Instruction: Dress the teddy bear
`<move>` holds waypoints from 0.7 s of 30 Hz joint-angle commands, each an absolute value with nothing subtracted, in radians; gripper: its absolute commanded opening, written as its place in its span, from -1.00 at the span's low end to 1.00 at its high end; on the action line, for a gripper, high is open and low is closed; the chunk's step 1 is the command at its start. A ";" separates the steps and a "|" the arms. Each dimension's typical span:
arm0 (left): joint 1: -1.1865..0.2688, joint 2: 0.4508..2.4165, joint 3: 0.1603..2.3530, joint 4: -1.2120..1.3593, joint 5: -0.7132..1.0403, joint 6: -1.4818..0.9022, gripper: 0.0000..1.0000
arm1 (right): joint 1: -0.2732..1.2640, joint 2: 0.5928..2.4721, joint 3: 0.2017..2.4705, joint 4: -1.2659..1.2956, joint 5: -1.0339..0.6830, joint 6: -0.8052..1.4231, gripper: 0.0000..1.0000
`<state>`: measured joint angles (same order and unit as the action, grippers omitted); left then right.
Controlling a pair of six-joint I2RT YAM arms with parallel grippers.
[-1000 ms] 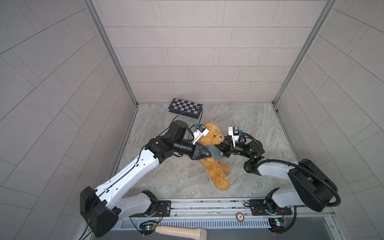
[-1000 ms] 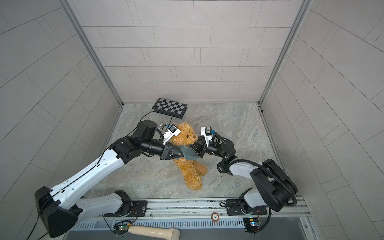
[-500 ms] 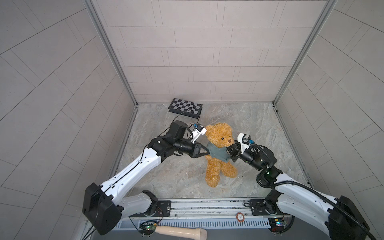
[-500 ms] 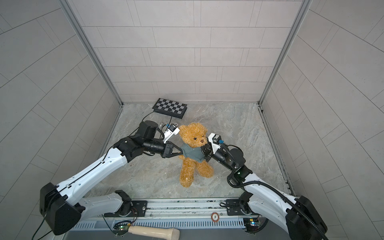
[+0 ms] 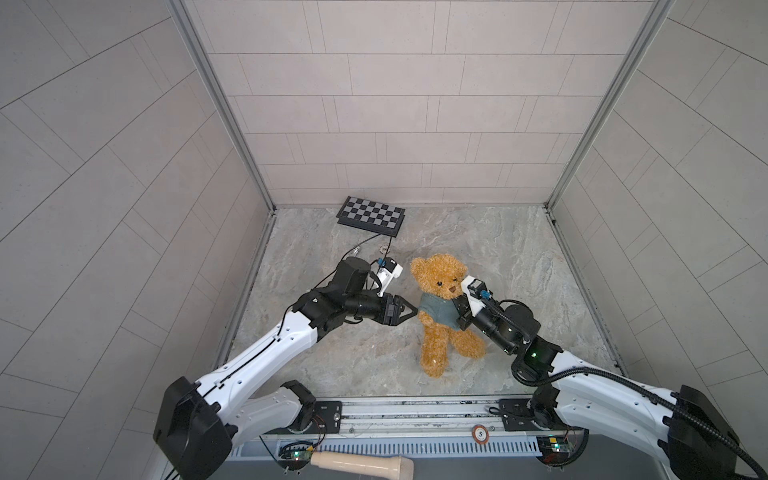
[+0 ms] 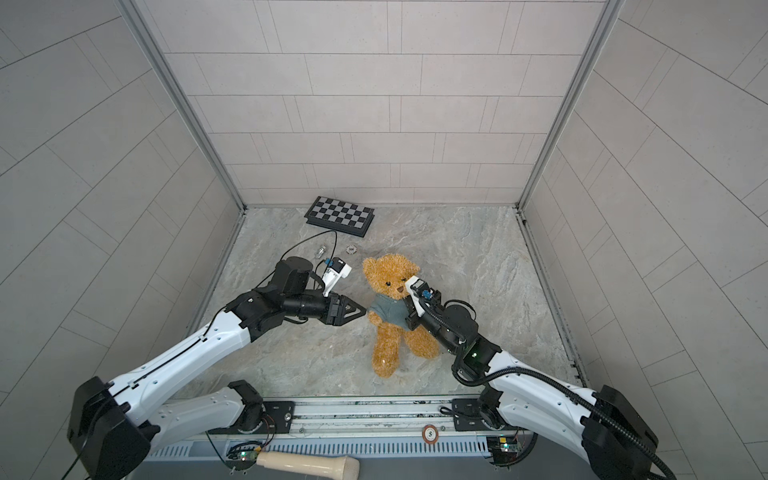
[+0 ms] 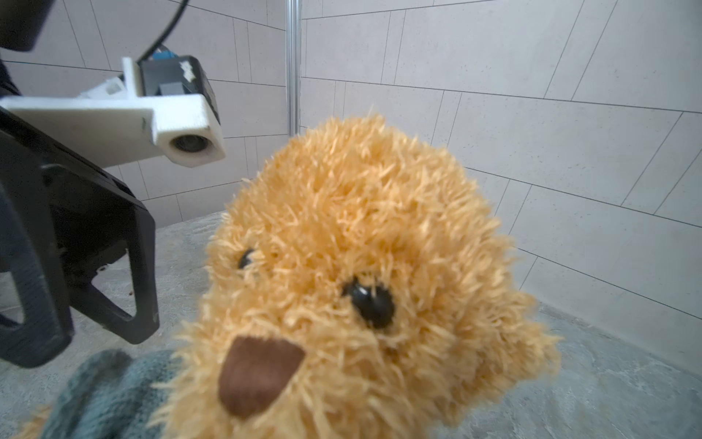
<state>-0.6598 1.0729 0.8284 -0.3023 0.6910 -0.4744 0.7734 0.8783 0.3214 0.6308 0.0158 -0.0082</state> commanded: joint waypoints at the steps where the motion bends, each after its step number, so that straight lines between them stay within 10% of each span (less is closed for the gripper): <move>1: -0.746 1.012 0.774 -0.186 0.584 -0.528 0.16 | 0.808 0.877 0.374 0.653 0.136 -0.053 -1.00; 14: -0.822 1.081 0.777 -0.063 0.400 -0.593 -0.23 | 0.878 0.923 0.417 0.653 0.213 -0.092 -1.00; 21: -0.858 1.150 0.778 -0.011 0.421 -0.632 0.23 | 0.891 0.912 0.416 0.646 0.247 -0.103 -1.00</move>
